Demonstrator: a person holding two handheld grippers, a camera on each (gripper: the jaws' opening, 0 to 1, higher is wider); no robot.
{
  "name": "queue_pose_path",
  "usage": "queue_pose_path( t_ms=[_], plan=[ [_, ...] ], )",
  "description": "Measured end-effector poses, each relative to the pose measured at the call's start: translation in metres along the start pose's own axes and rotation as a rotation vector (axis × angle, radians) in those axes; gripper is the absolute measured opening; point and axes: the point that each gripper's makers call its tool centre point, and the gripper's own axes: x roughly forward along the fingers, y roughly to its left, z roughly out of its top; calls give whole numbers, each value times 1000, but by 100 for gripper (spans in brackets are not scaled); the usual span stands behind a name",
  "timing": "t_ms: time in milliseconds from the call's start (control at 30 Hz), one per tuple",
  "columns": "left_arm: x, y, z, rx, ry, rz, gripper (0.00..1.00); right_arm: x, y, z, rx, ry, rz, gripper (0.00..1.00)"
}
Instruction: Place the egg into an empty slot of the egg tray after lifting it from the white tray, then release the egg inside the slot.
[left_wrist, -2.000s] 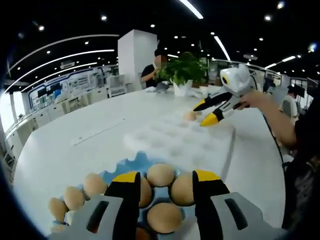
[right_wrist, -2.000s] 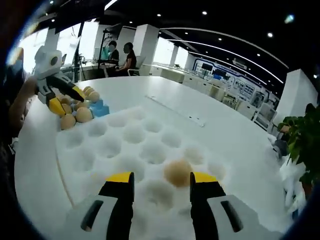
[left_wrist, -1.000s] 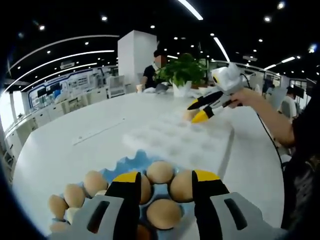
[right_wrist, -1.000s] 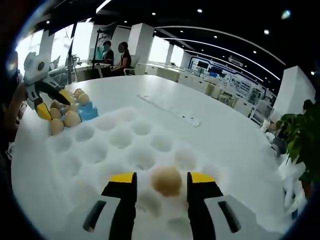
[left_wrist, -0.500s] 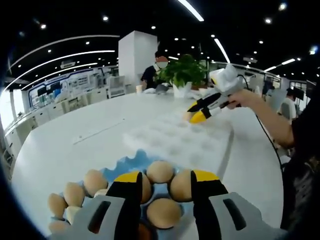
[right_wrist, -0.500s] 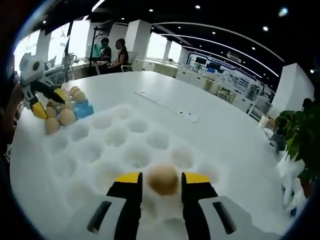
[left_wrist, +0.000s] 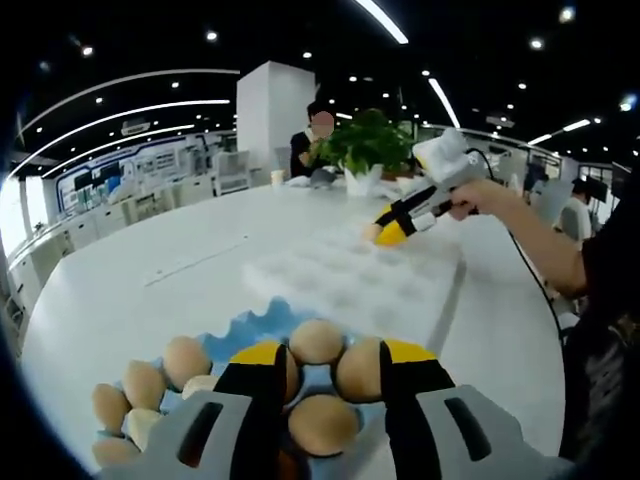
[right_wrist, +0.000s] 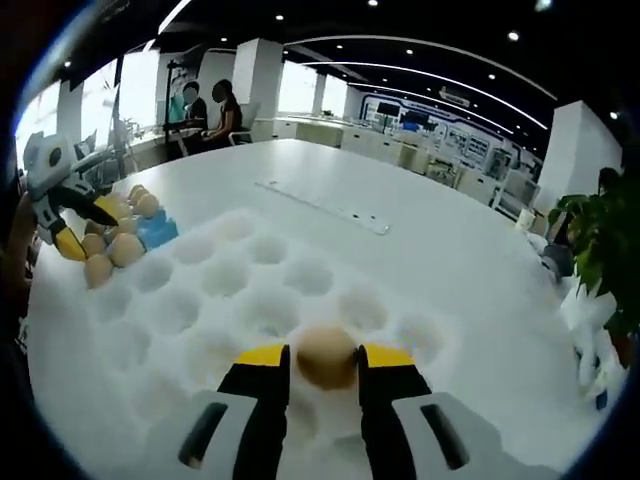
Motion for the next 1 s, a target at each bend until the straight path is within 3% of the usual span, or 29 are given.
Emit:
queue_pose_path(
  t_ms=[467, 567, 633, 667, 733, 767, 800, 833, 867, 900, 933, 1000],
  plan=[
    [1, -6, -8, -10, 15, -13, 38, -2, -5, 5, 17, -45, -9, 23],
    [1, -5, -9, -10, 16, -14, 38, -10, -2, 16, 45, -106, 15, 15],
    [0, -5, -10, -13, 15, -15, 38, -16, 7, 24, 28, -143, 53, 2],
    [1, -5, -10, -13, 14, -16, 38, -13, 6, 24, 33, -127, 54, 1],
    [1, -4, -9, -14, 13, -16, 38, -12, 14, 26, 0, -122, 63, 6],
    [1, -4, -10, -14, 13, -16, 38, -12, 17, 26, -7, -113, 56, 13],
    [1, -4, -10, -13, 14, -16, 38, -10, 11, 19, -11, -64, 23, 20],
    [1, -4, -10, -13, 15, -16, 38, -6, 2, 5, -69, 18, -34, 26],
    [0, -4, -10, -13, 16, -16, 38, -8, -1, -1, -128, 42, -63, 28],
    [0, -4, -11, -13, 16, -16, 38, -7, 4, 0, -108, 10, -49, 26],
    [0, -4, -11, -13, 17, -18, 38, -4, 5, 8, -33, -28, -4, 25],
    [0, -3, -11, -15, 18, -20, 38, -1, -1, 7, -56, -12, -22, 25]
  ],
)
